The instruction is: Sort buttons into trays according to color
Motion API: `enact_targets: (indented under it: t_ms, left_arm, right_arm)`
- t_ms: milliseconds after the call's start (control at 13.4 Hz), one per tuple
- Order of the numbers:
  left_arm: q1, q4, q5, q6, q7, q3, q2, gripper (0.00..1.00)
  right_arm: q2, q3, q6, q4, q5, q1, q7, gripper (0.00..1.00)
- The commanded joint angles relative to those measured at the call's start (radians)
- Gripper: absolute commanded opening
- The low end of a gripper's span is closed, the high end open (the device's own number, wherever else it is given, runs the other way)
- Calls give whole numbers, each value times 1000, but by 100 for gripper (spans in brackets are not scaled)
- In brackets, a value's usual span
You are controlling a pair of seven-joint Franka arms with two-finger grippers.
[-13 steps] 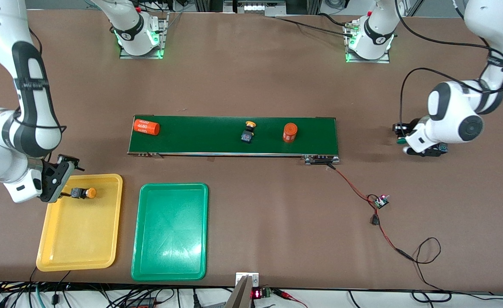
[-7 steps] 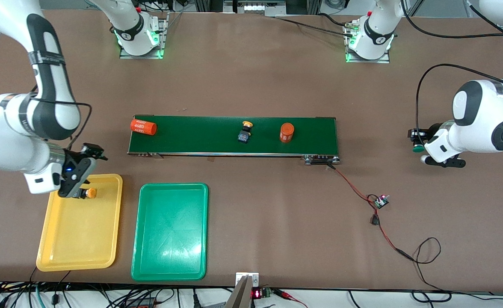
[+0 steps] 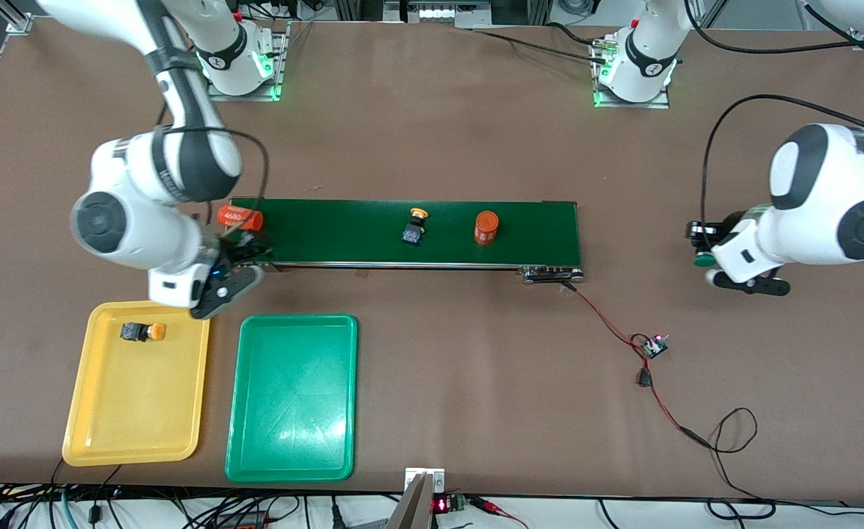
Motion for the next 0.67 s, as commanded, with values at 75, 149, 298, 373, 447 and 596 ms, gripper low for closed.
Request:
enact_targets:
  t_ms: [75,149,298,373,447,596]
  left_arm:
    - [-2,6,-67,-20,-98,-58,10,15]
    - [-11,3,-135,-17,-115,-59,21,15]
    - [-25,1,-198,-12,-123,-69,38,15]
    - [-28,0,-223,1,-127,-91,44,15]
    - [-30,-11,-233,23,-155,-104,45,15]
    - [-39,-20,-234,58,-257,-153,58,15]
  right_arm:
    - [-24,-12,-13,-25,6,169,422,100]
    - [-18,-12,-6,-23,6,207,534,100]
    - [0,-11,17,-20,6,258,674,100]
    - [13,-11,31,-20,7,280,736,100]
    - [28,-11,51,-20,7,304,805,100]
    - [53,-11,117,-20,30,337,927,100]
